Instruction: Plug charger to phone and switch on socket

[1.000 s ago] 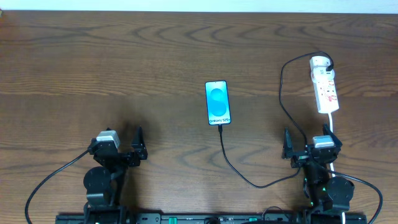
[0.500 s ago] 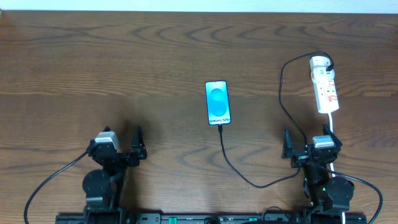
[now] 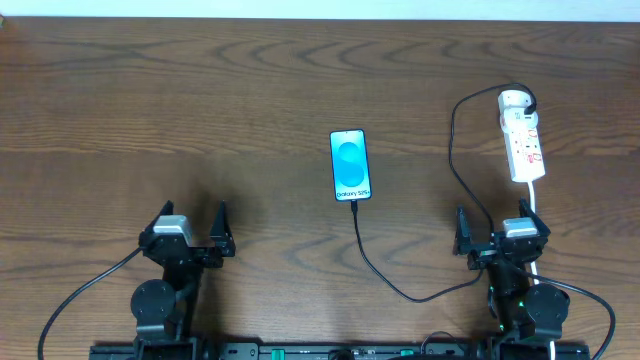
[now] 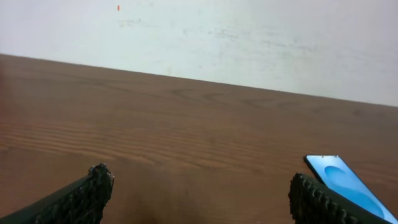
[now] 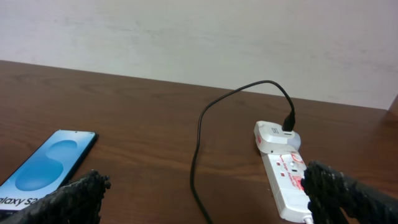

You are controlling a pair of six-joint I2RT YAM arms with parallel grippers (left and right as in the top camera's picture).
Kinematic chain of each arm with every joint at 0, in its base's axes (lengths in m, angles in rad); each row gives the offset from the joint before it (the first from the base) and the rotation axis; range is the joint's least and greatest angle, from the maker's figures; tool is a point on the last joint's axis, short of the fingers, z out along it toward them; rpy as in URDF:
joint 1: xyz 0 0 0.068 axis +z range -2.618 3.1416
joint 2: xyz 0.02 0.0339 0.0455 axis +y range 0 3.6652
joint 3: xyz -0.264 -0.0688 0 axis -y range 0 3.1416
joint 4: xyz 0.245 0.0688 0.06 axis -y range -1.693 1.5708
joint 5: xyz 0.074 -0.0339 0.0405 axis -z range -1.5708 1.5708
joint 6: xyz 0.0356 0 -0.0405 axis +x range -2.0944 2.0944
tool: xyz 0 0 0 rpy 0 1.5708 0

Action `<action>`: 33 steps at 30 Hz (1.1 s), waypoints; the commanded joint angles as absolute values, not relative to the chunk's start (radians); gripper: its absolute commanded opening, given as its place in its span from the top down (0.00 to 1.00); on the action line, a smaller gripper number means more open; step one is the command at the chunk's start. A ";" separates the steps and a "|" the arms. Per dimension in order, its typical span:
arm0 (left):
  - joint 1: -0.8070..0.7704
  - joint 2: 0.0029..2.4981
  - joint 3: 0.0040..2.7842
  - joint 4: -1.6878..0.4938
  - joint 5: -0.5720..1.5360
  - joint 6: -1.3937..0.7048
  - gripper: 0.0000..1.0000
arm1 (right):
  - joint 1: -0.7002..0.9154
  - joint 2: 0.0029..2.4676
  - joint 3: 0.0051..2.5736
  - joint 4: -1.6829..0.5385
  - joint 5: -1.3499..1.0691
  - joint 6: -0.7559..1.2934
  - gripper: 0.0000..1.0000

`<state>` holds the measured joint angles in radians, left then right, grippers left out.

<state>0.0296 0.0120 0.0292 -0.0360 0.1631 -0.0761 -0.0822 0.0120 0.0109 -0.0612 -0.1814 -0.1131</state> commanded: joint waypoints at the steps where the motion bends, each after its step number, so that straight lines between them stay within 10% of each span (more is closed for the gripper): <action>1: 0.025 0.002 0.005 -0.059 0.198 -0.033 0.07 | -0.092 0.006 0.006 -0.060 -0.170 -0.109 0.01; 33: 0.016 0.004 0.005 -0.054 0.209 0.030 0.08 | -0.092 0.006 0.006 -0.060 -0.170 -0.109 0.01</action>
